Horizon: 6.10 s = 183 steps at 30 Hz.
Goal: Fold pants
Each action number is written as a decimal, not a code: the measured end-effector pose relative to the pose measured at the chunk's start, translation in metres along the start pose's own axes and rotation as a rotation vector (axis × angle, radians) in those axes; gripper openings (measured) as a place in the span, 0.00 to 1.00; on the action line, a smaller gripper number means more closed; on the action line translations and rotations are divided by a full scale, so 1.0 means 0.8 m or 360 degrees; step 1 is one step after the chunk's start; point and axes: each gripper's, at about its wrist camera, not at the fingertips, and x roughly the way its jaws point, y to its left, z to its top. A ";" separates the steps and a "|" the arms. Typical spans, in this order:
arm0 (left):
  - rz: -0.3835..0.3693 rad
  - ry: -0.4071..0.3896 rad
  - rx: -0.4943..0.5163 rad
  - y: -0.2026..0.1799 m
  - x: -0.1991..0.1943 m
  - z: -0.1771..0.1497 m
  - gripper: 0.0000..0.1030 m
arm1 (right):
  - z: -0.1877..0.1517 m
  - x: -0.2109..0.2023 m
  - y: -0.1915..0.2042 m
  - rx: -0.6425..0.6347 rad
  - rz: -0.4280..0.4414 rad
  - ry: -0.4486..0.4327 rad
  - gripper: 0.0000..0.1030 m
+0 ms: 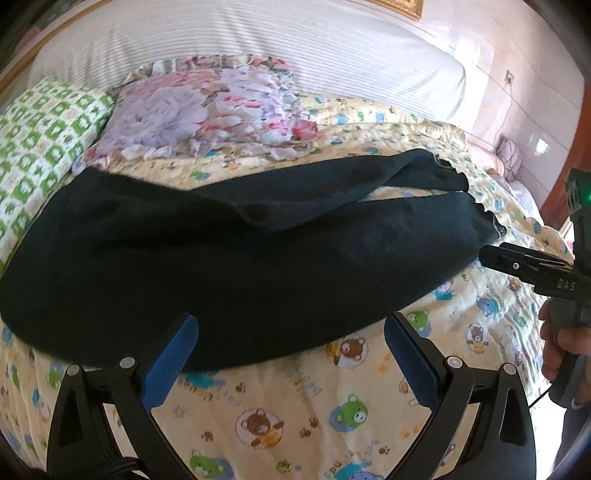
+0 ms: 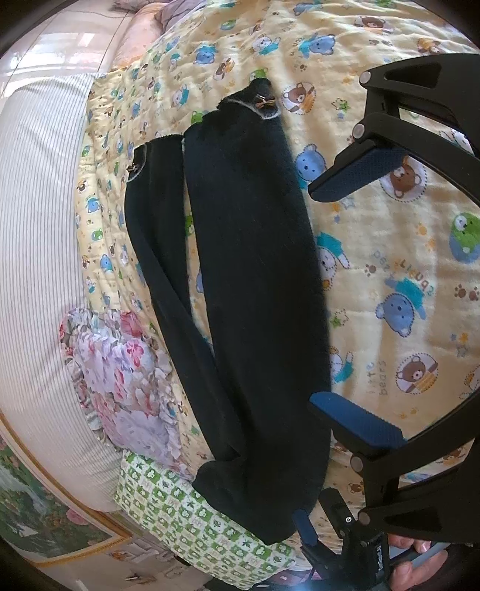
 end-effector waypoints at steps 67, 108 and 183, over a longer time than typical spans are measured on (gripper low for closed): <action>-0.0572 0.0316 0.0364 0.012 0.056 0.089 0.08 | 0.192 0.040 -0.194 -0.0063 0.0403 -0.0223 0.10; -0.0484 0.0149 0.0119 0.084 -0.007 0.024 0.44 | 0.052 -0.052 -0.098 -0.0094 0.0311 -0.0113 0.43; -0.0092 -0.0178 -0.0371 0.364 -0.084 0.001 0.04 | 0.024 0.095 0.357 -0.0929 0.0855 0.0190 0.06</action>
